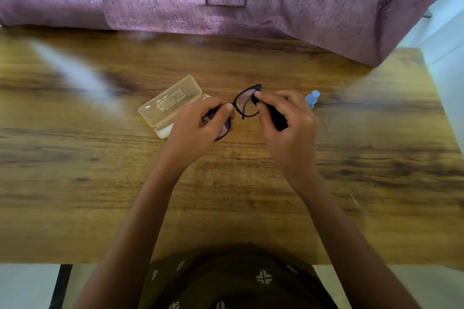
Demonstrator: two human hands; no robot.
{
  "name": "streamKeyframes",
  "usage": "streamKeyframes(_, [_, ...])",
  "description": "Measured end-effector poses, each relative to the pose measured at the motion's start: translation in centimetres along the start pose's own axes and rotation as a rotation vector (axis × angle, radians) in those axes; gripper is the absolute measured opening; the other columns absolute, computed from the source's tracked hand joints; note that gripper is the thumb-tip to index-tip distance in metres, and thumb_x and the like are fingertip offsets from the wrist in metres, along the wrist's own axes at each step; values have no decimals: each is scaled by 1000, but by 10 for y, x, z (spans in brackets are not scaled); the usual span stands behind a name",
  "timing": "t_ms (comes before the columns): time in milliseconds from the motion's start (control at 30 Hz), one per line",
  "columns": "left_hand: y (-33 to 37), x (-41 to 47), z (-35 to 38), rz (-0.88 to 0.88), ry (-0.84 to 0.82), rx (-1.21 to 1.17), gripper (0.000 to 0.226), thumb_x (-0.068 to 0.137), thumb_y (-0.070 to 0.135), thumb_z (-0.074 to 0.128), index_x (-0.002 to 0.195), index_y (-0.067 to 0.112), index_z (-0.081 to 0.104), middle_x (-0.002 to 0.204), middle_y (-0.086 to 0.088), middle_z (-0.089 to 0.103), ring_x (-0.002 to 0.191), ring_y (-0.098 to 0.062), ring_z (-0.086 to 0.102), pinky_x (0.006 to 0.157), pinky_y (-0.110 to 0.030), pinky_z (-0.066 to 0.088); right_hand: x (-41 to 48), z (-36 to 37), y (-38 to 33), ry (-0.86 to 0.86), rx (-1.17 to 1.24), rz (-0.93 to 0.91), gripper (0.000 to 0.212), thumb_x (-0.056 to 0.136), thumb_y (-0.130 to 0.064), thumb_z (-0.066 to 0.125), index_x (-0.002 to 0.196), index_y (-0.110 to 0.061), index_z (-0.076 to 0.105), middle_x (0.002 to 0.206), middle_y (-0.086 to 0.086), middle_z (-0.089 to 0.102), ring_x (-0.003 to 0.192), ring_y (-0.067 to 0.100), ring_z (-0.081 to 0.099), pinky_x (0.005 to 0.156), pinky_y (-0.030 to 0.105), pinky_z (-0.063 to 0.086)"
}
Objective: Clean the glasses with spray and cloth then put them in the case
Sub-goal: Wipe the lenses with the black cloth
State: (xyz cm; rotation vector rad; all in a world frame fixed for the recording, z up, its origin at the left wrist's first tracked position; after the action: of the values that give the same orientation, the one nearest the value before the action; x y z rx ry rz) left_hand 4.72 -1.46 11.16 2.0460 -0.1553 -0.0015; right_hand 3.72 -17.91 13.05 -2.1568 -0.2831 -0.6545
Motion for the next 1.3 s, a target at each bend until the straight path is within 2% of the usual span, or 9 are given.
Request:
streamKeyframes(167, [-2, 0, 0, 4, 4, -3, 23, 99, 22, 53, 80, 17, 66, 65, 10, 58, 65, -6, 54, 64, -26, 44, -2, 1, -3, -3, -12, -19, 17, 90, -2, 68, 105, -1, 74, 92, 9, 67, 84, 21, 64, 73, 29, 54])
streamKeyframes(300, [0, -1, 1, 31, 4, 15, 22, 99, 21, 53, 79, 21, 63, 66, 7, 58, 65, -12, 55, 62, -29, 43, -10, 10, -20, -40, -17, -97, 18, 88, 0, 69, 105, 1, 74, 94, 11, 68, 89, 21, 64, 80, 27, 52])
streamKeyframes(433, [3, 0, 1, 66, -11, 71, 19, 98, 22, 52, 83, 25, 63, 68, 10, 59, 66, -11, 55, 61, -29, 43, -9, 12, -23, -30, -14, -102, 17, 89, 0, 69, 105, 1, 74, 95, 10, 68, 89, 20, 63, 80, 29, 53])
streamKeyframes(700, [0, 0, 2, 54, -5, 72, 23, 98, 27, 51, 81, 20, 65, 68, 3, 61, 67, -19, 59, 64, -47, 50, 6, 4, 0, -3, -17, 32, 18, 90, -4, 67, 106, -4, 74, 94, 7, 67, 88, 20, 64, 77, 31, 54])
streamKeyframes(767, [1, -1, 2, 51, 0, 71, 23, 99, 25, 52, 79, 22, 64, 68, 4, 60, 68, -18, 59, 65, -45, 49, 7, 1, 5, -3, -7, 65, 18, 90, -4, 67, 106, -5, 74, 95, 5, 67, 88, 18, 65, 77, 29, 54])
streamKeyframes(933, [1, -2, 3, 32, 4, 62, 27, 100, 22, 53, 75, 25, 62, 65, 5, 59, 66, -17, 56, 63, -35, 45, 2, -3, 8, 7, -21, 89, 17, 89, -3, 69, 105, -4, 75, 95, 6, 68, 86, 14, 65, 78, 13, 49])
streamKeyframes(1133, [-1, -2, 1, 5, 35, 25, 25, 100, 22, 53, 77, 23, 64, 69, 2, 63, 68, -16, 58, 64, -30, 43, -9, -3, -1, 7, 2, 70, 16, 88, -1, 70, 103, -2, 75, 93, 6, 67, 85, 4, 58, 78, 6, 44])
streamKeyframes(1233, [-1, -1, 2, 6, 27, 29, 27, 99, 21, 53, 75, 30, 62, 67, 10, 61, 67, -8, 57, 61, -20, 41, -14, 3, -8, -7, 25, 38, 17, 87, 0, 70, 103, -2, 74, 93, 7, 67, 85, 10, 62, 79, 9, 45])
streamKeyframes(1300, [1, 0, 4, 11, 15, 42, 30, 99, 21, 53, 74, 37, 58, 65, 13, 58, 66, -7, 55, 60, -19, 39, -16, 7, -14, -26, 47, -1, 18, 88, 0, 68, 104, -2, 74, 96, 7, 68, 88, 12, 64, 82, 15, 49])
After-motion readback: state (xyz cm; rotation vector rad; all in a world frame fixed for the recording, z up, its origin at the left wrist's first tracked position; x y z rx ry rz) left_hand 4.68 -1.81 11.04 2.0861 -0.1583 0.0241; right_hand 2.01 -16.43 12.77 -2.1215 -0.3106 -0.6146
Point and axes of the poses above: each hand's wrist, its own x-axis towards the middle knuckle, its own z-axis out of the palm, y = z × x, the point moved 8 cm from there along x, towards the middle knuckle
